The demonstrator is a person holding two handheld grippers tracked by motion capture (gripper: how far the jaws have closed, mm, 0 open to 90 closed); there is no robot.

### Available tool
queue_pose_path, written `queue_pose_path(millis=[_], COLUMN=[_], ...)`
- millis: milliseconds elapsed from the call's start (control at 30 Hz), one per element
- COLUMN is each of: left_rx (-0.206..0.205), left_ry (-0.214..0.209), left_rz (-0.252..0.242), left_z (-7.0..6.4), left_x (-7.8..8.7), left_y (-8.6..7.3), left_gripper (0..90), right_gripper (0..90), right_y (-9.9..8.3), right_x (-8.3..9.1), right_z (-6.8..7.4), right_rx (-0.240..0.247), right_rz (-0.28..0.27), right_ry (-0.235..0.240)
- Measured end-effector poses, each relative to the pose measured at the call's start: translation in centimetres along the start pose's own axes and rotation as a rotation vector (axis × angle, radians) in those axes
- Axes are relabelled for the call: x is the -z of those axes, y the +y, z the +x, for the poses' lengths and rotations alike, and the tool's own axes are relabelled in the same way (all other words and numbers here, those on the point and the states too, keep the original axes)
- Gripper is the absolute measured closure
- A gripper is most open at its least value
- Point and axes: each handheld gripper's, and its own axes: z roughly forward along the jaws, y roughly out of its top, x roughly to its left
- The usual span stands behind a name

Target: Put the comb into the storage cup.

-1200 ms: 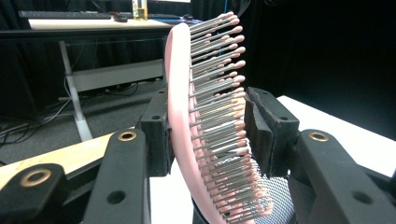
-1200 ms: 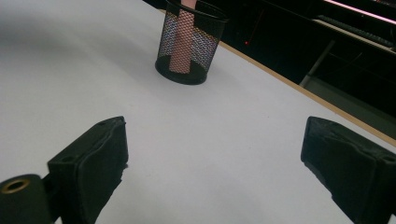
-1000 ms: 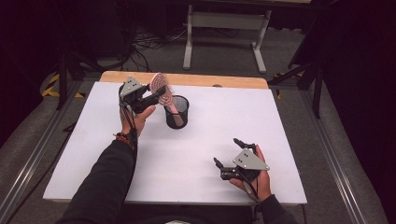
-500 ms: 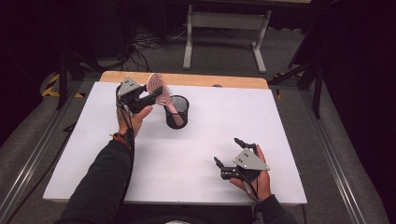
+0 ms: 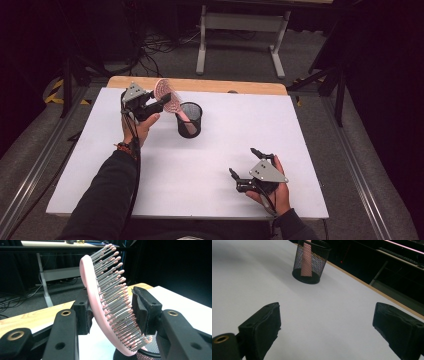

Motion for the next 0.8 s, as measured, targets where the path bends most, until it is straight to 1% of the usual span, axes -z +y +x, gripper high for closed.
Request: queue_pose_path(millis=[100,233,433,467,600,700,800], left_rx=[0.003,-0.006,-0.009,-0.021,-0.036,-0.042,-0.054], left_ry=[0.000,0.003,0.005,0.004,0.011,0.014,0.025], left_rz=[0.000,0.008,0.017,0.022,0.035,0.040,0.030], left_z=[0.03,0.02,0.01,-0.02,-0.09,-0.08,-0.08], left_x=[0.00,0.04,0.06,0.08,0.08,0.16,0.37], left_y=[0.00,0.07,0.14,0.22,0.29,0.38,0.57], left_gripper=[52.9,52.6,51.5,51.4,48.8,49.0,47.9], right_gripper=[8.8,8.8,8.8,8.8,8.9,8.9,8.9], right_y=[0.02,0.01,0.01,0.01,0.02,0.03,0.06], right_x=[0.01,0.00,0.00,-0.01,0.01,0.01,0.03], right_z=[0.02,0.03,0.03,0.02,0.03,0.07,0.09], right_rx=[0.003,0.002,0.002,0.003,0.003,0.004,0.005], right_rz=[-0.001,0.000,-0.001,0.000,-0.001,0.000,-0.002], right_ry=[0.000,0.000,0.001,0.001,0.001,0.003,0.002])
